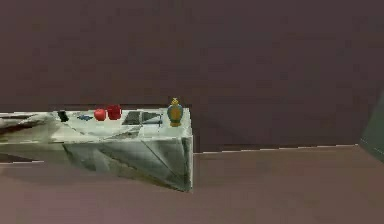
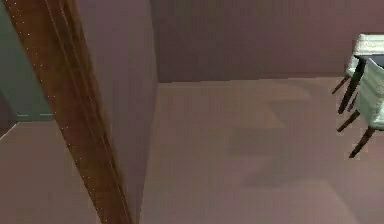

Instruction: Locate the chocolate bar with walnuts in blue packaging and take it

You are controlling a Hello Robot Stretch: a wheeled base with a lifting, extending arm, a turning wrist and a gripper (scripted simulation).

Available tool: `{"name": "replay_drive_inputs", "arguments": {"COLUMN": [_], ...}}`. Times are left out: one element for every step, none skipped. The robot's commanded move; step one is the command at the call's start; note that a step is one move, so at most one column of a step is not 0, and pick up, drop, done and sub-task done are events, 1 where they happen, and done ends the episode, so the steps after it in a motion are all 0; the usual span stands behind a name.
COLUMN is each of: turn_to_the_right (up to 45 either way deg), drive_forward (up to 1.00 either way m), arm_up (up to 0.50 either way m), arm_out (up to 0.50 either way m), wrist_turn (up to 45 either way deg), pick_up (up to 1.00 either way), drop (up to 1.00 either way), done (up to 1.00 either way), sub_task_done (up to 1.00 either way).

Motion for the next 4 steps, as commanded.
{"name": "replay_drive_inputs", "arguments": {"turn_to_the_right": [0.0, -39.0, 0.0, -45.0], "drive_forward": [0.45, 0.0, 0.65, 0.0], "arm_up": [0.0, 0.0, 0.0, 0.0], "arm_out": [0.0, 0.0, 0.0, 0.0], "wrist_turn": [0.0, 0.0, 0.0, 0.0], "pick_up": [0.0, 0.0, 0.0, 0.0], "drop": [0.0, 0.0, 0.0, 0.0], "done": [0.0, 0.0, 0.0, 0.0], "sub_task_done": [0.0, 0.0, 0.0, 0.0]}}
